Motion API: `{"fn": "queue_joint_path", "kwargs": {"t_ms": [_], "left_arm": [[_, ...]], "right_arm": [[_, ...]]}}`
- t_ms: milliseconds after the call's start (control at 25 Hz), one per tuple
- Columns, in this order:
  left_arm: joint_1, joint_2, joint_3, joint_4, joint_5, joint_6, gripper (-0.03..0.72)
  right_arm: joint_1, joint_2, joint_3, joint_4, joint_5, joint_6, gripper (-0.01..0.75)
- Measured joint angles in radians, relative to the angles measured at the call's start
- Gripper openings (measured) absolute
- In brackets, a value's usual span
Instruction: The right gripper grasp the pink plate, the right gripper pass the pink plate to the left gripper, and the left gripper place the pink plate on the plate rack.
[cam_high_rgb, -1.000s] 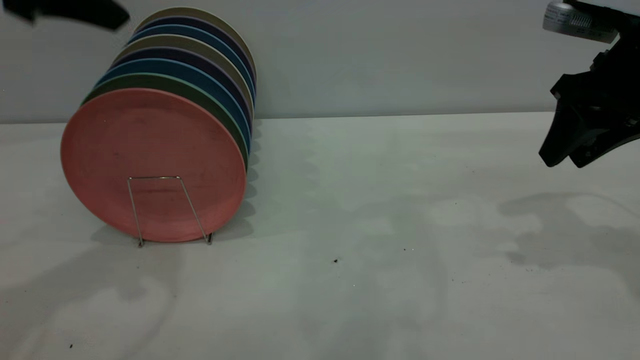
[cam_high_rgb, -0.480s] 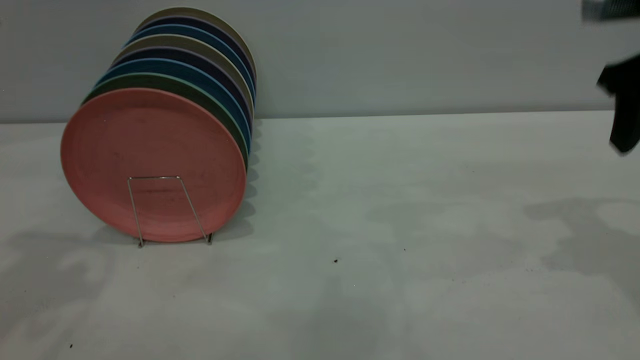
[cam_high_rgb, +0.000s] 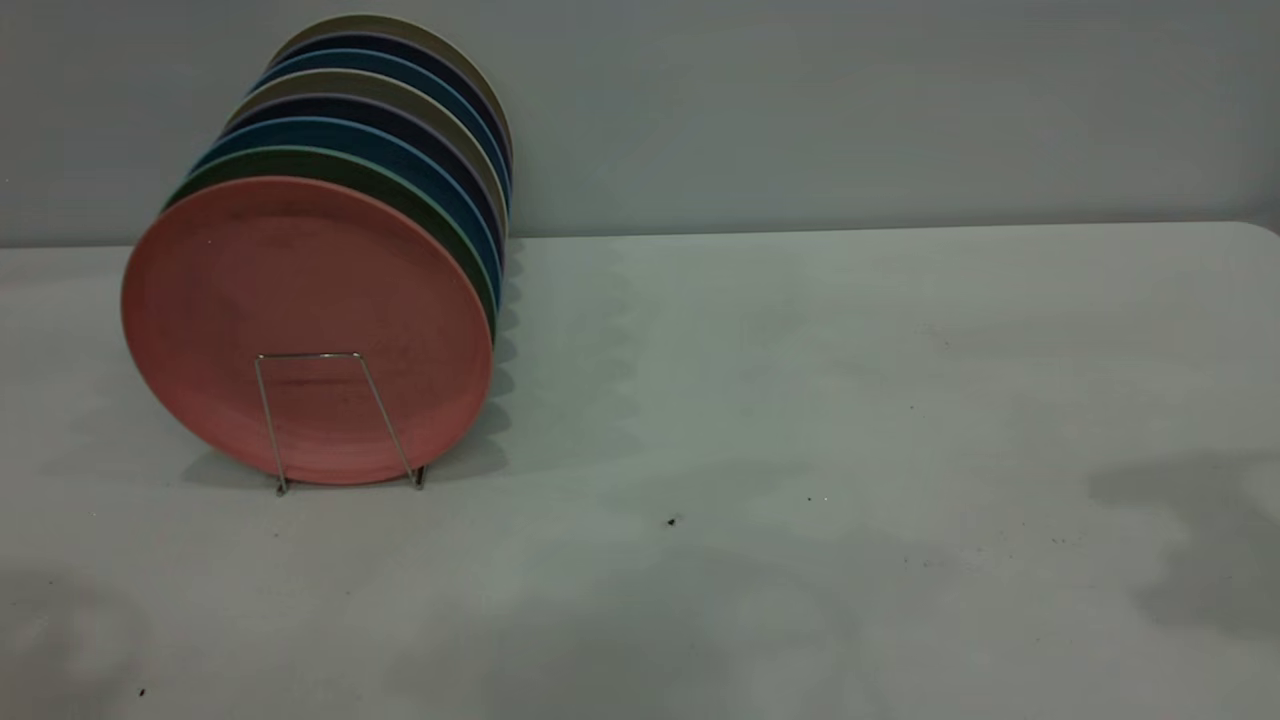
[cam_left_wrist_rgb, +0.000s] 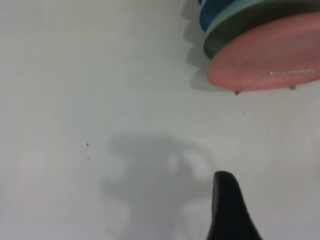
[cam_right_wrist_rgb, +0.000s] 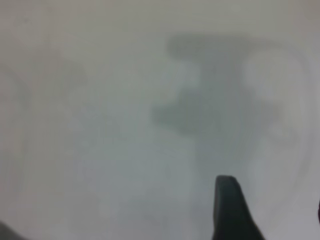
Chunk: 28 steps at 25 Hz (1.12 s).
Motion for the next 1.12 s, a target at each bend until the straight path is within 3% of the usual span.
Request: {"fn": "queue_joint_path", "kwargs": {"t_ms": [320, 680, 1120], "left_arm": [[0.000, -0.281, 0.216, 0.000, 0.022, 0.000, 0.474], [0.000, -0.596, 0.432, 0.000, 0.082, 0.000, 0.474], [0.000, -0.921, 0.526, 0.000, 0.265, 0.001, 0.474]], "right_arm": [[0.000, -0.357, 0.229, 0.067, 0.040, 0.000, 0.428], [0.000, -0.719, 0.388, 0.080, 0.110, -0.001, 0.428], [0.000, -1.076, 0.639, 0.071, 0.172, -0.023, 0.428]]}}
